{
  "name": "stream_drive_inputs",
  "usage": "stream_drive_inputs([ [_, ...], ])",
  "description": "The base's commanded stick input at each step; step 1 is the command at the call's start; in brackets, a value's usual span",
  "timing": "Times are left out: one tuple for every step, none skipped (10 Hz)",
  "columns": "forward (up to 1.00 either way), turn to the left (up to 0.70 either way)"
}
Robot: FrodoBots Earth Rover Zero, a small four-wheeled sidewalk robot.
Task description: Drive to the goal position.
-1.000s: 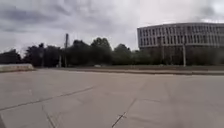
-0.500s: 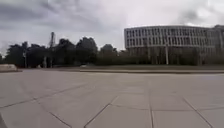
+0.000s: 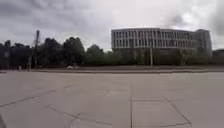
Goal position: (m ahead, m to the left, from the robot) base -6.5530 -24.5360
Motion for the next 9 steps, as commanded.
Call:
stream_drive_inputs([
  [-1.0, 0.4],
  [-1.0, 0.4],
  [-0.98, 0.39],
  [-0.19, 0.2],
  [0.03, 0.07],
  [0.04, 0.0],
  [0.0, 0.0],
  [0.05, 0.0],
  [0.38, 0.0],
])
